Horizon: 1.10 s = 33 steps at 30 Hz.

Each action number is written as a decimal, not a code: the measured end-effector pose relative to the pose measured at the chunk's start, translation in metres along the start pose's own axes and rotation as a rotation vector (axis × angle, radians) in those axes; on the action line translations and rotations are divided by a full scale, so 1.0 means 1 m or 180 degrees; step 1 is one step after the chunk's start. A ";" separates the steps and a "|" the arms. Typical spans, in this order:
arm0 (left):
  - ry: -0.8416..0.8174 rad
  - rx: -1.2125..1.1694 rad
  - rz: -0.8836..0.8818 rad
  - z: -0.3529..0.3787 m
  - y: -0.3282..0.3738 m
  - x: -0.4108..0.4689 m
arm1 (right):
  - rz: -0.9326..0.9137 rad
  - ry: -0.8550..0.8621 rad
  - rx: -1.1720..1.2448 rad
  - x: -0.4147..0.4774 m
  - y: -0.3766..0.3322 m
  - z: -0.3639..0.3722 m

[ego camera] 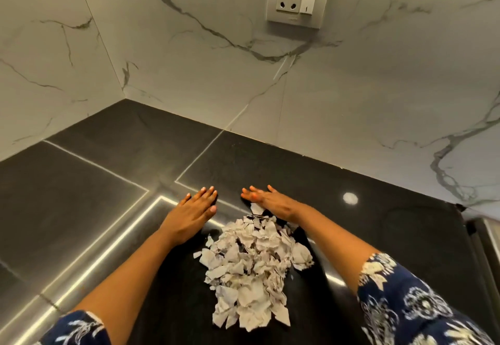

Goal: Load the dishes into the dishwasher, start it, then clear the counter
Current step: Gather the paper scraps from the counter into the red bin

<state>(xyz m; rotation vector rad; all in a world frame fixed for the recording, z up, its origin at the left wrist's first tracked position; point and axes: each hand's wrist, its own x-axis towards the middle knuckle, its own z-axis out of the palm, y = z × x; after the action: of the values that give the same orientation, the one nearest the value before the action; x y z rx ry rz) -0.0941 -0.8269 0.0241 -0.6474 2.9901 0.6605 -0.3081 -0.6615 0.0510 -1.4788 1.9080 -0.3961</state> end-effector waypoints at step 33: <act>0.2216 -0.5824 -0.1415 0.029 0.190 -0.024 | 0.0775 0.3154 0.5047 -0.075 -0.089 0.067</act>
<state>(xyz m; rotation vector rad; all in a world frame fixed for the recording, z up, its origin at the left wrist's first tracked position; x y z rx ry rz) -0.1495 -0.6491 0.0760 -1.5329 1.3528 3.3865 -0.1886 -0.6073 0.0818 0.1047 1.4173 -2.1184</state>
